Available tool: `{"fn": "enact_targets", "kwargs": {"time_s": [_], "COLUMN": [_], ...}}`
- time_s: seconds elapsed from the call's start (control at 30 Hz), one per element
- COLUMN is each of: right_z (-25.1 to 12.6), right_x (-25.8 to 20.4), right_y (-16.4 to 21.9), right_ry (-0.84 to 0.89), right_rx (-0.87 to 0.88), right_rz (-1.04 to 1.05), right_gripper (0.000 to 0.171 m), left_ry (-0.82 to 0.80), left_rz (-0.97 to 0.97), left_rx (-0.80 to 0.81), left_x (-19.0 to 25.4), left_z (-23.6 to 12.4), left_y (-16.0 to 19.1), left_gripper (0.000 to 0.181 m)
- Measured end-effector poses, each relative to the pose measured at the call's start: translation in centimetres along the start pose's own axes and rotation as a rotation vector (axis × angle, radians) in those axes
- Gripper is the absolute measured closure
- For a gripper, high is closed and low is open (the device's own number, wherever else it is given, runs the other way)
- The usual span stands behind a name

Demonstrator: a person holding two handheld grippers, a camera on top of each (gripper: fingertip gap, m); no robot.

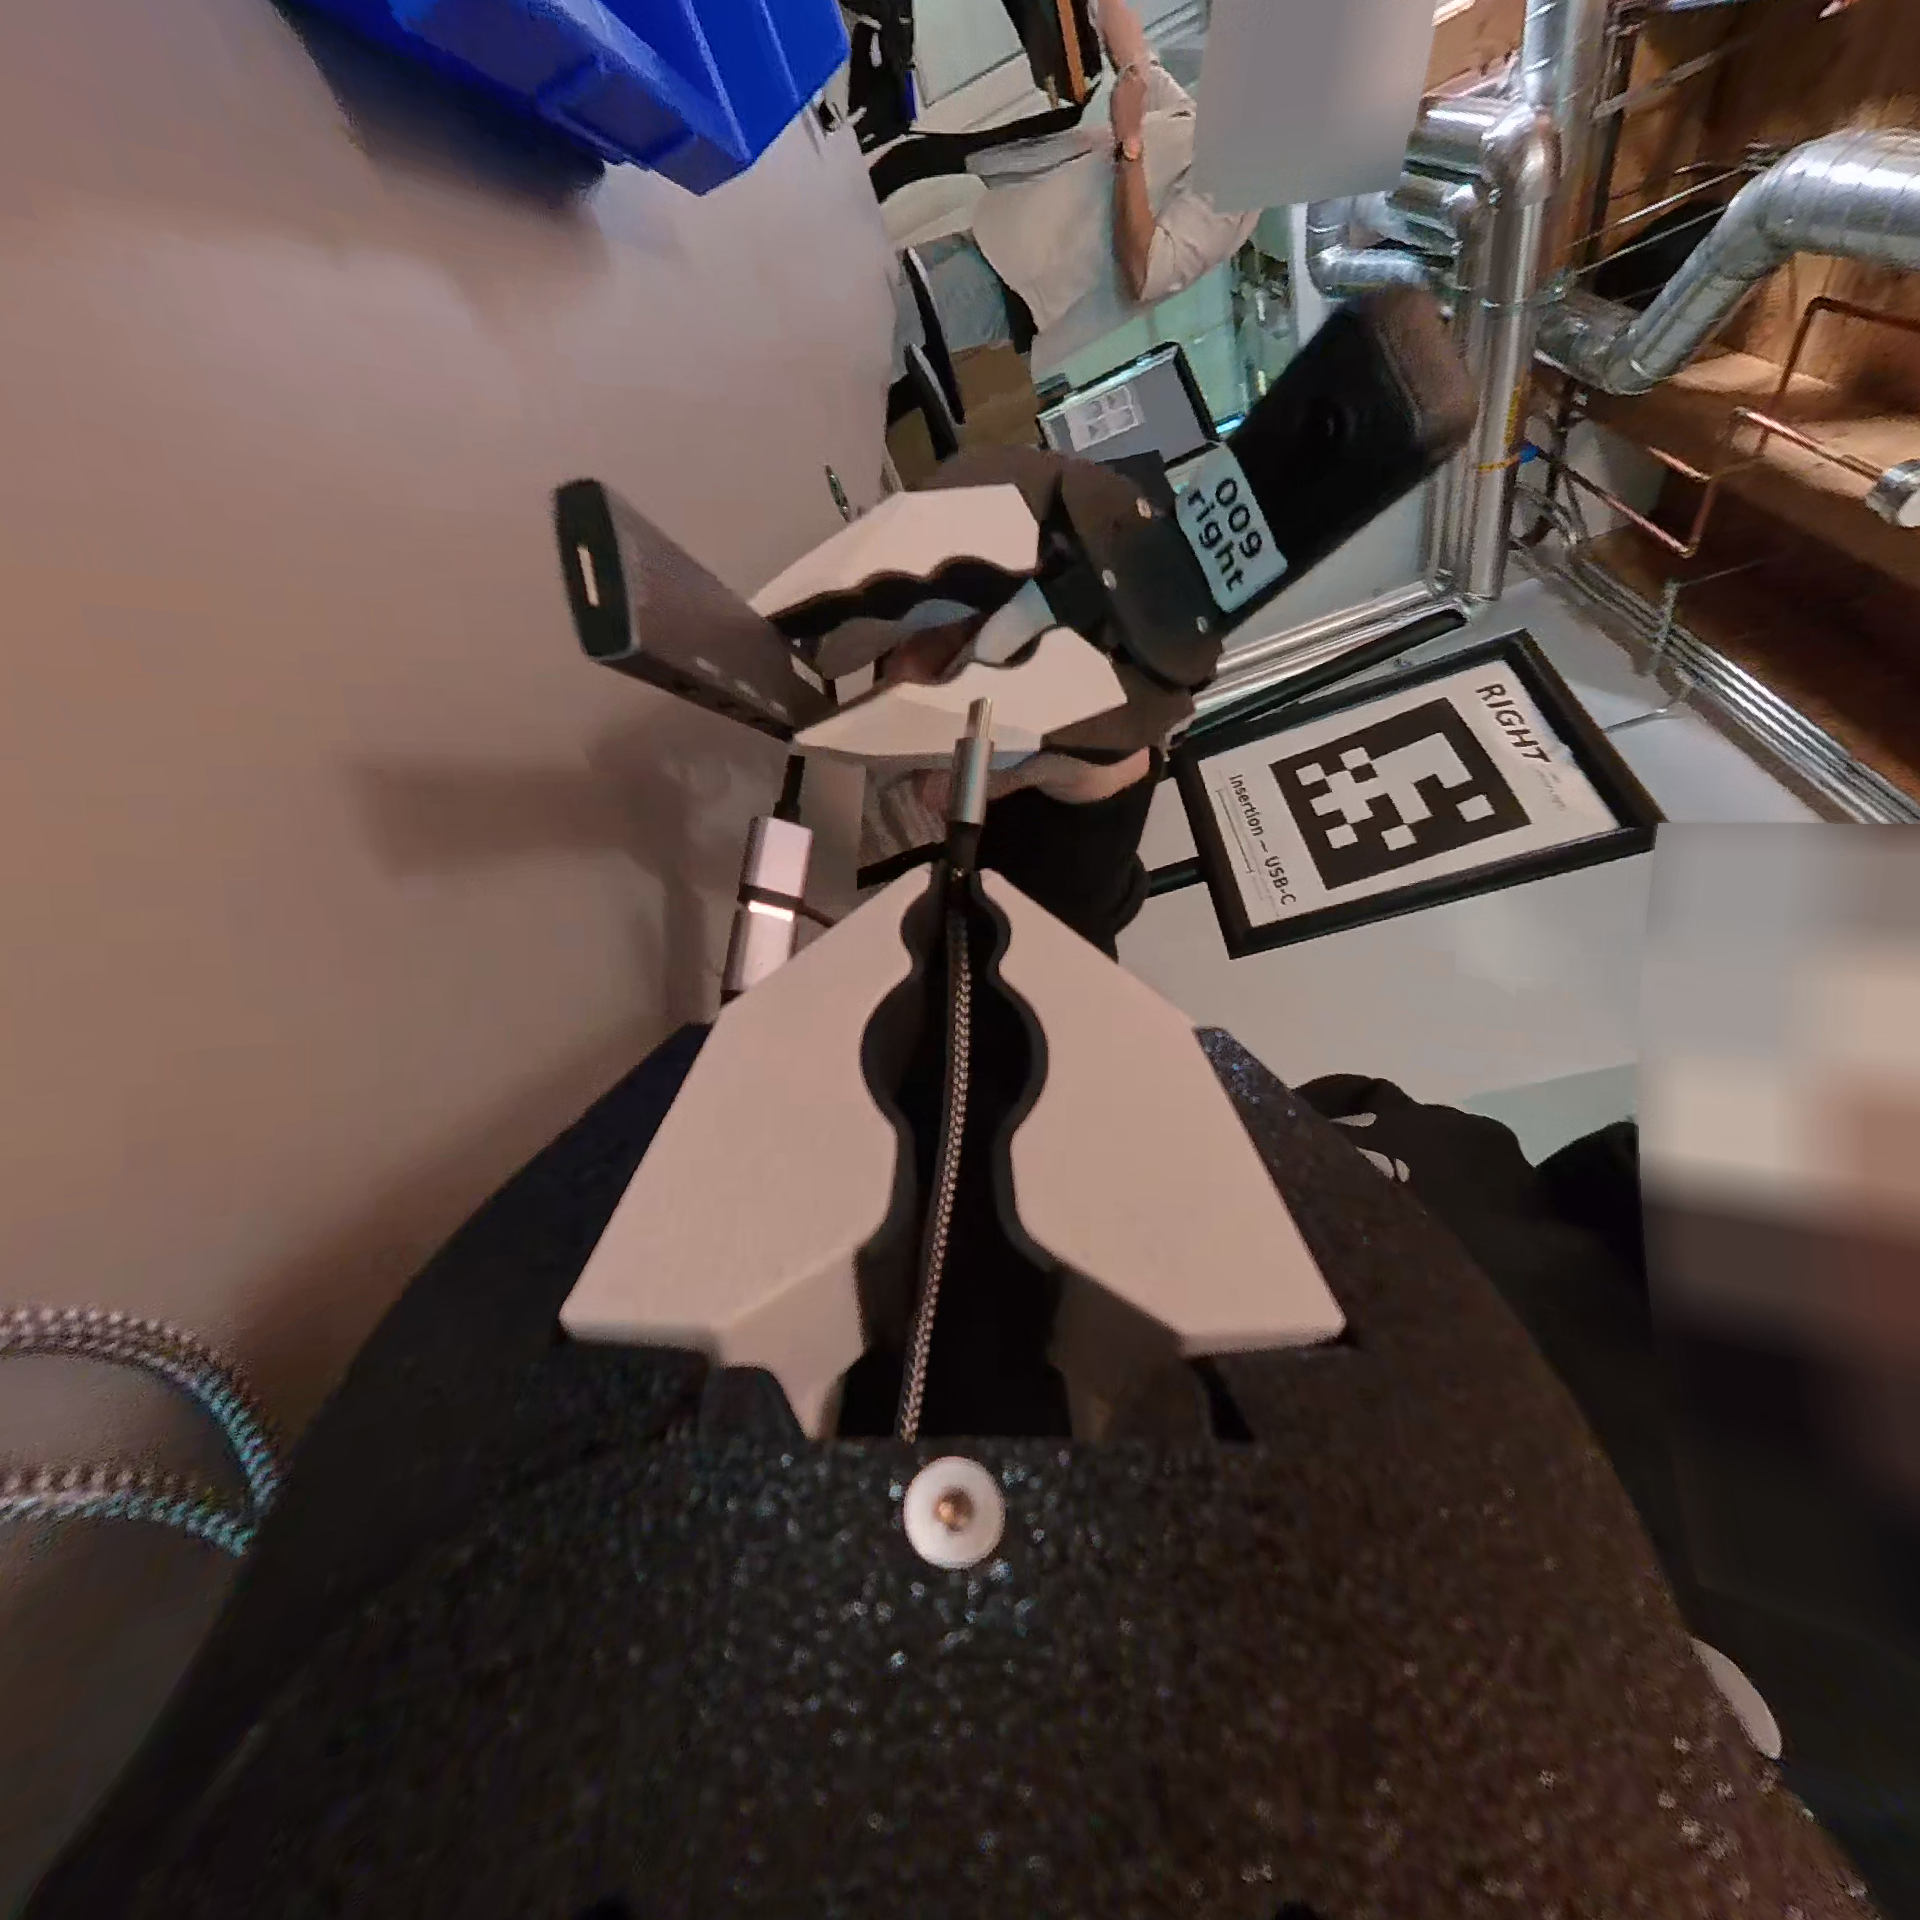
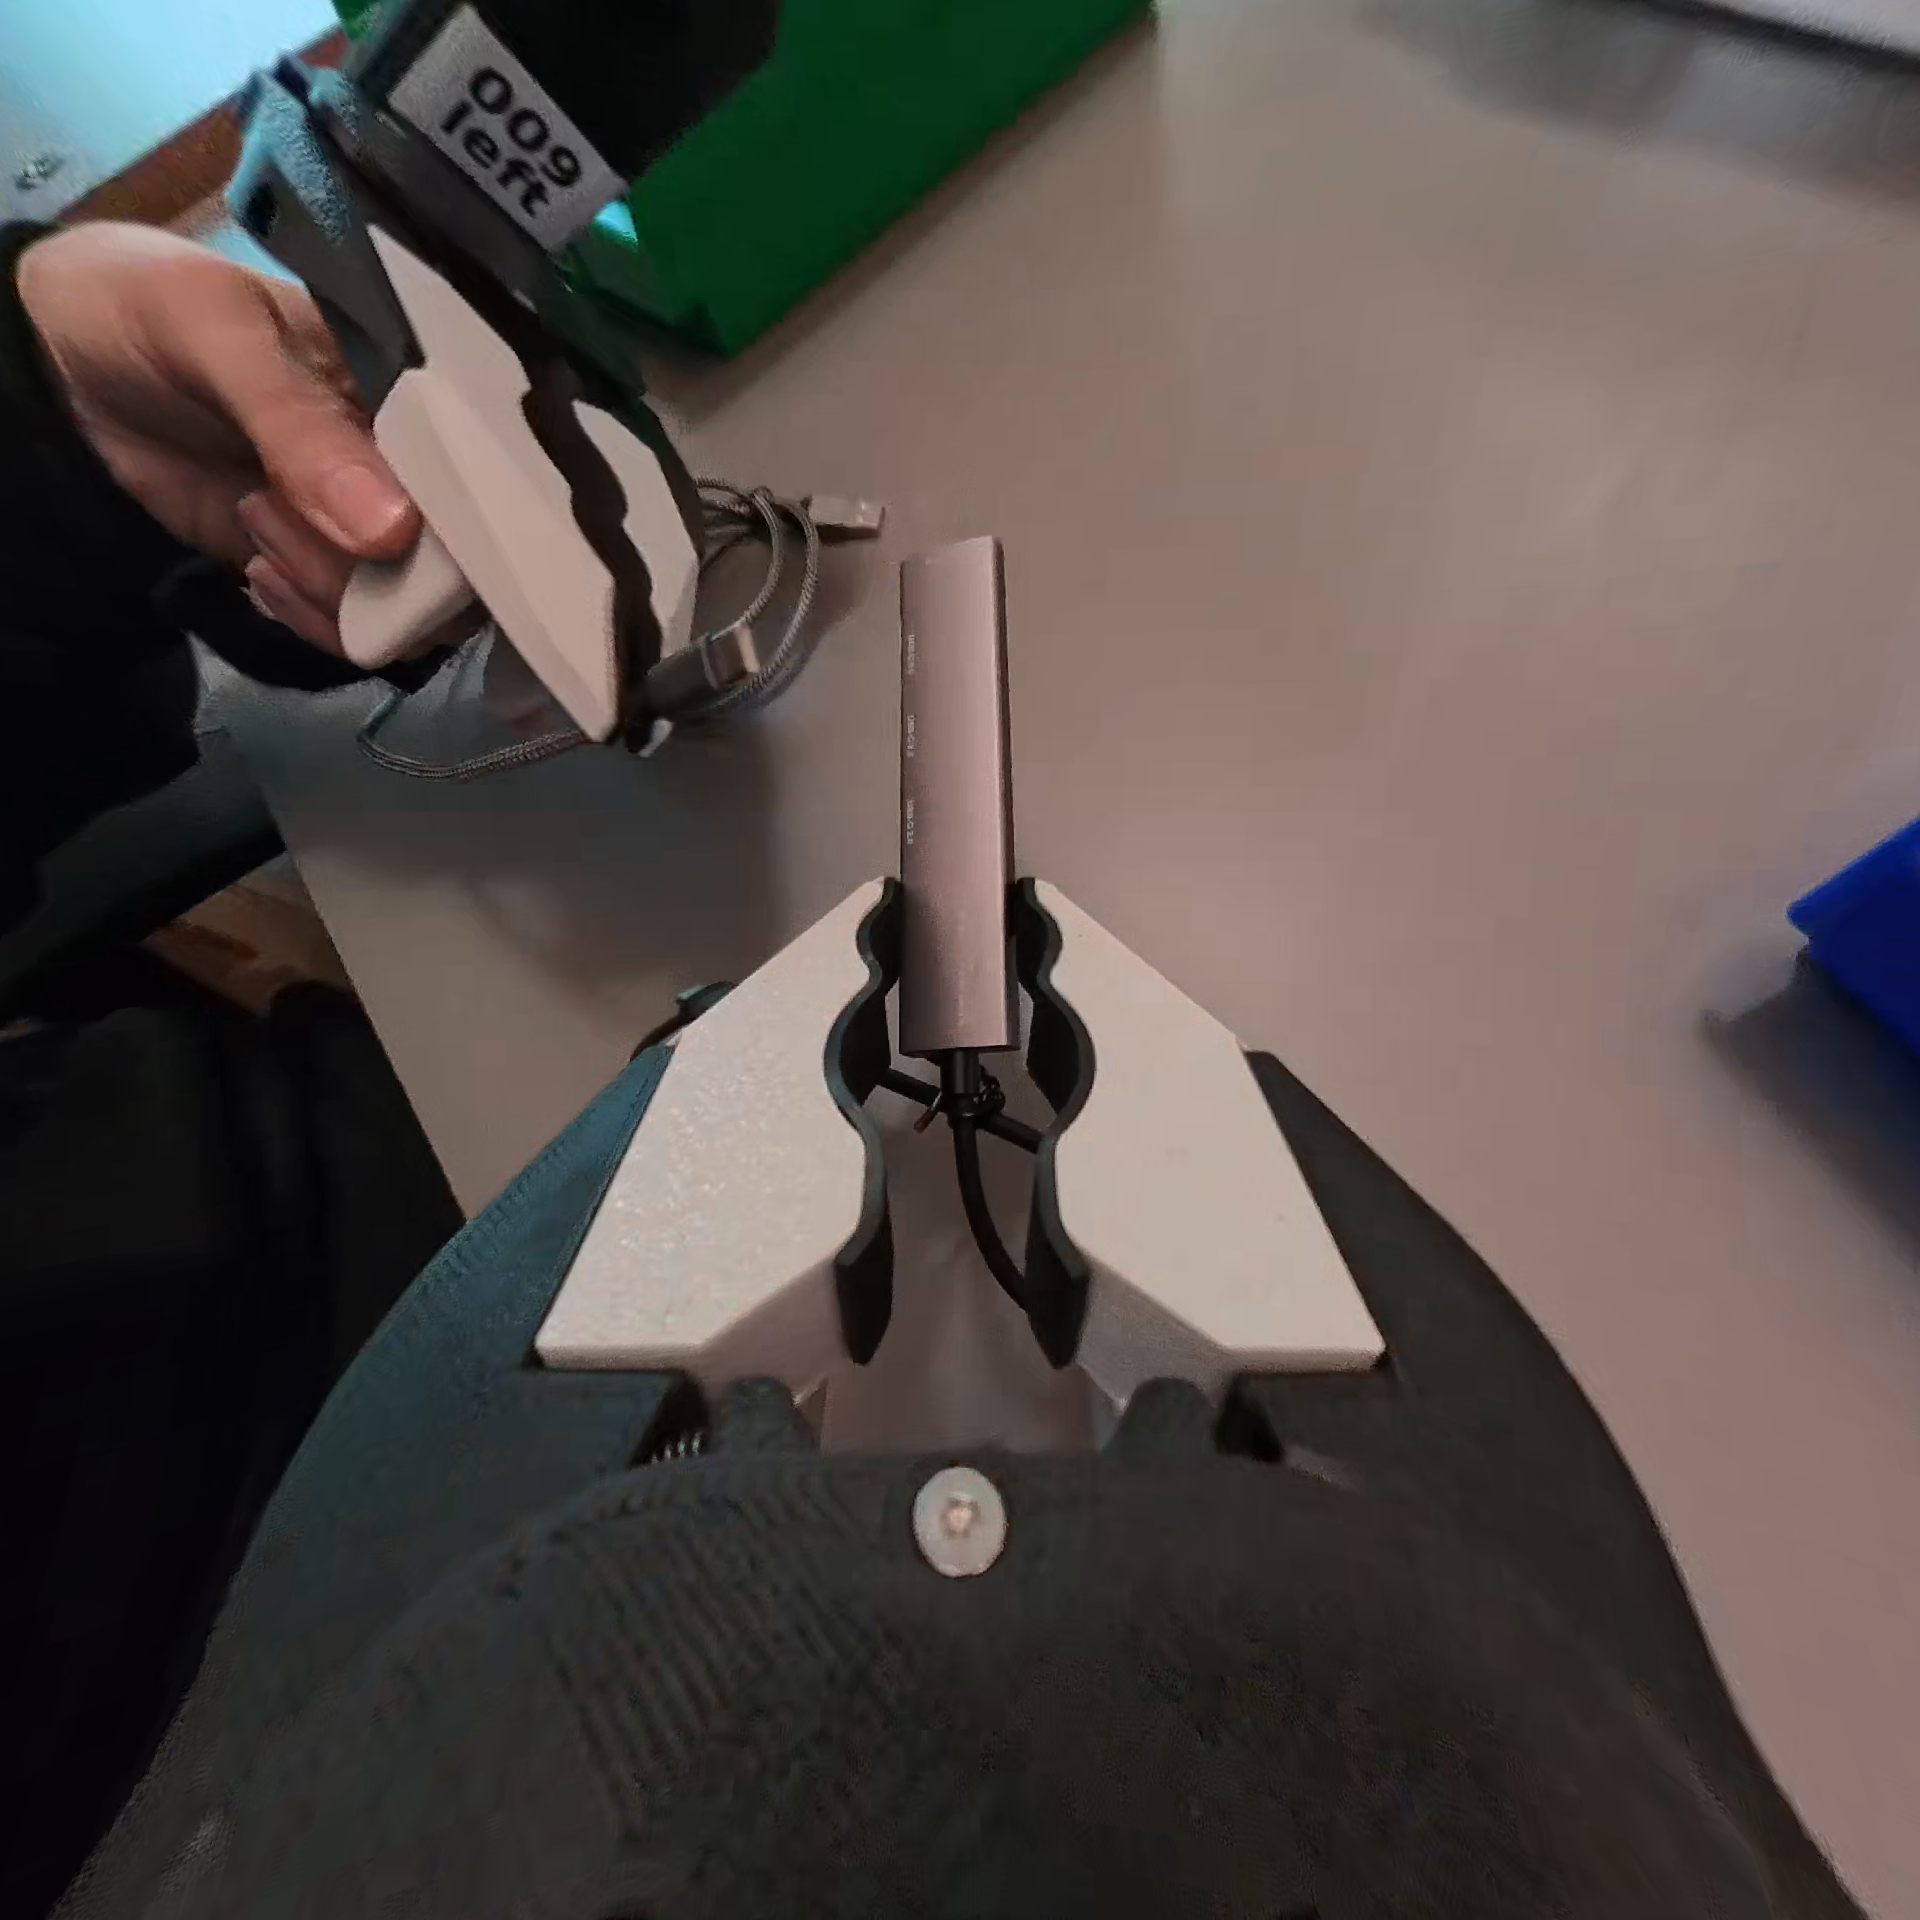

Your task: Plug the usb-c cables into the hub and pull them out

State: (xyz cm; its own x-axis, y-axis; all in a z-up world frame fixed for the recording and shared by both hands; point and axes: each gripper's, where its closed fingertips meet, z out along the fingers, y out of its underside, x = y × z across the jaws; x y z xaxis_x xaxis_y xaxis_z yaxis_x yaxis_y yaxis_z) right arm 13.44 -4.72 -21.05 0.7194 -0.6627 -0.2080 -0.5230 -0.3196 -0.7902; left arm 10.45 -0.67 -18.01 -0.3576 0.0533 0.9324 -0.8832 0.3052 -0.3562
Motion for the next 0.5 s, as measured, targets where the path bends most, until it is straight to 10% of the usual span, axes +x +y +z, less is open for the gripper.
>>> {"fn": "enact_targets", "kwargs": {"time_s": [0.03, 0.5], "right_z": [-0.2, -2.9], "right_x": [0.2, -0.9], "right_y": [0.0, -3.5], "right_ry": [-0.013, -0.134], "right_rx": [-0.023, -0.051], "right_rz": [0.021, 0.020], "right_gripper": [0.151, 0.150], "left_ry": [0.011, 0.130], "left_rz": [0.000, 0.042], "left_rx": [0.001, 0.079], "left_x": [0.0, 0.2], "left_z": [0.2, 0.8], "left_y": [0.1, 0.1], "left_gripper": [0.181, 0.181]}}
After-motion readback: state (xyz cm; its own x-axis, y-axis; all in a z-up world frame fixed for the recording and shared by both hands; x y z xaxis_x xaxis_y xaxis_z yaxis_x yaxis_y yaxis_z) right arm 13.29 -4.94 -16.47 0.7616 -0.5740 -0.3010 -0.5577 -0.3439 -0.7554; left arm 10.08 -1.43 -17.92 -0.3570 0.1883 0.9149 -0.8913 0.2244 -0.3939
